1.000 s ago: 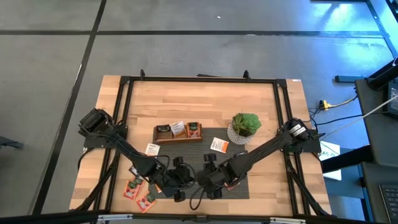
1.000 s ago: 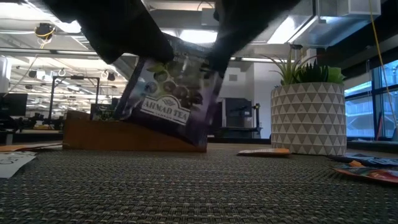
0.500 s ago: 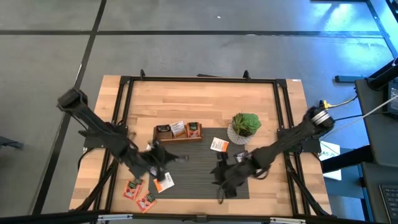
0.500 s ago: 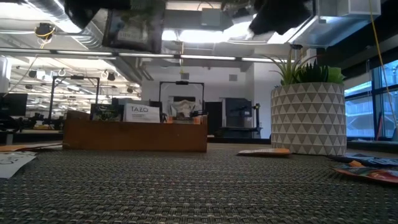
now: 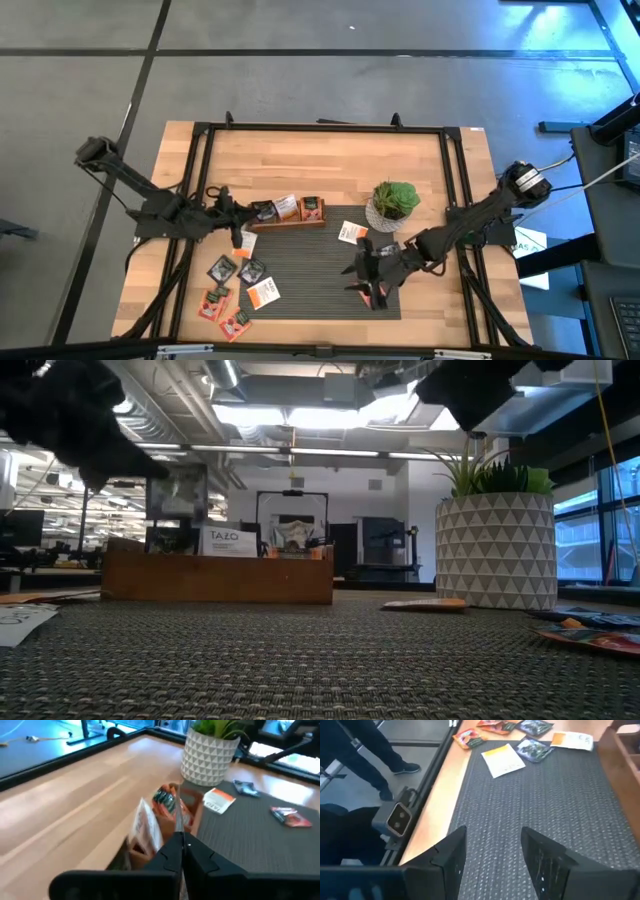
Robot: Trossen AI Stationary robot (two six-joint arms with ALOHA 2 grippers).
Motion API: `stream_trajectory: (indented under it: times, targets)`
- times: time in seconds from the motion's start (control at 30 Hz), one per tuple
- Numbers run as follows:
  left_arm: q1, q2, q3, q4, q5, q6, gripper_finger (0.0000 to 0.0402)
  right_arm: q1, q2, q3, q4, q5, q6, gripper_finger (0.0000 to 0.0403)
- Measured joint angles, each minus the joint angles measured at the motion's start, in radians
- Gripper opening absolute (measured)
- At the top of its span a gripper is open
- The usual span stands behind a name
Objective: Pick & Place Tea
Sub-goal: Put the violet tea bag to the left section of the wooden organizer
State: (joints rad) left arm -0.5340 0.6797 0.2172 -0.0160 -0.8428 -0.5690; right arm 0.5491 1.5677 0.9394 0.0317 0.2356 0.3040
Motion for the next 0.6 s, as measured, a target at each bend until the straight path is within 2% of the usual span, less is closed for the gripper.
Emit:
stream_trajectory:
  times: [0.2, 0.27, 0.43, 0.6]
  targets:
    - [0.043, -0.050, -0.055, -0.003, 0.071, 0.118, 0.0003, -0.024, 0.000, 0.000, 0.010, 0.000, -0.021, 0.0189]
    - [0.060, -0.050, -0.064, -0.045, 0.091, 0.116, 0.0003, -0.031, 0.000, 0.000, 0.010, 0.000, -0.021, 0.0189]
    - [0.096, -0.042, -0.064, -0.132, 0.093, 0.112, 0.0003, -0.039, 0.000, 0.000, 0.011, 0.000, -0.021, 0.0189]
    - [0.115, -0.043, -0.064, -0.162, 0.047, 0.135, 0.0003, -0.039, 0.000, 0.000, 0.012, 0.000, -0.021, 0.0189]
